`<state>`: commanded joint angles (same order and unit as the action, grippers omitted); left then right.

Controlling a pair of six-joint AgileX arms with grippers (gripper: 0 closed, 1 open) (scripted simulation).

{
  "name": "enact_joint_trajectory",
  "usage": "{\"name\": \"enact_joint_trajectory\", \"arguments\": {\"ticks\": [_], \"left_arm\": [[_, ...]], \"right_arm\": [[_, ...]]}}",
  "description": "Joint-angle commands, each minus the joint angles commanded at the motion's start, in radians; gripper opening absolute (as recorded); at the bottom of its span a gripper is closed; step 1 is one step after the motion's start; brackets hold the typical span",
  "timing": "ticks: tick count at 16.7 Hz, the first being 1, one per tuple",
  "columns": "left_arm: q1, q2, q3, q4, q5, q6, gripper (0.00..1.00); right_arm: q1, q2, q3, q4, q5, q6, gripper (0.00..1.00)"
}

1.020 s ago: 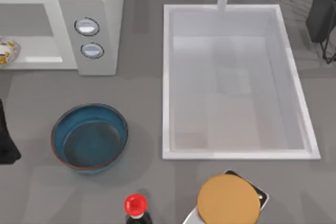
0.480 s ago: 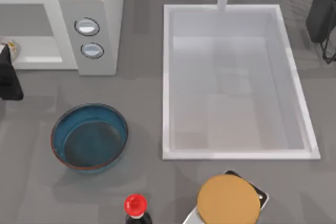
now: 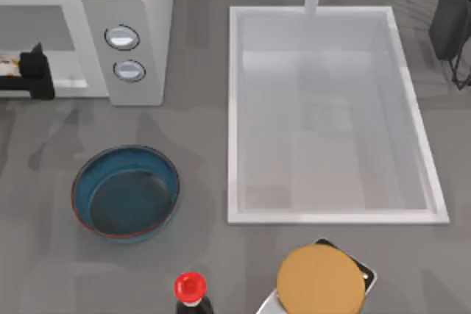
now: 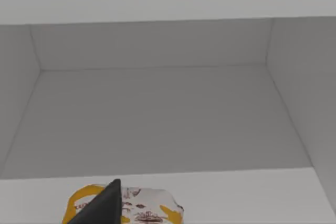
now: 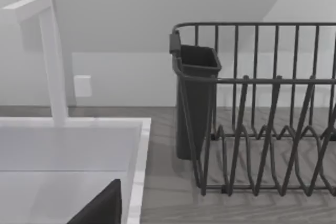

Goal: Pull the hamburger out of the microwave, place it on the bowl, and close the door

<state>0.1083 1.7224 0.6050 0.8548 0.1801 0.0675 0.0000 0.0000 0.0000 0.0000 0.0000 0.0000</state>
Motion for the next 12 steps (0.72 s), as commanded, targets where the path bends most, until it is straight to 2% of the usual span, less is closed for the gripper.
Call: {"name": "enact_joint_trajectory", "arguments": {"ticks": [6,12], "left_arm": [[0.053,0.503,0.174,0.254,0.047,0.02,1.0],[0.105,0.722,0.252,0.372,0.063,0.028,1.0]], "right_arm": [[0.0,0.0,0.0,0.0,0.0,0.0,1.0],[0.0,0.0,0.0,0.0,0.0,0.0,1.0]]}}
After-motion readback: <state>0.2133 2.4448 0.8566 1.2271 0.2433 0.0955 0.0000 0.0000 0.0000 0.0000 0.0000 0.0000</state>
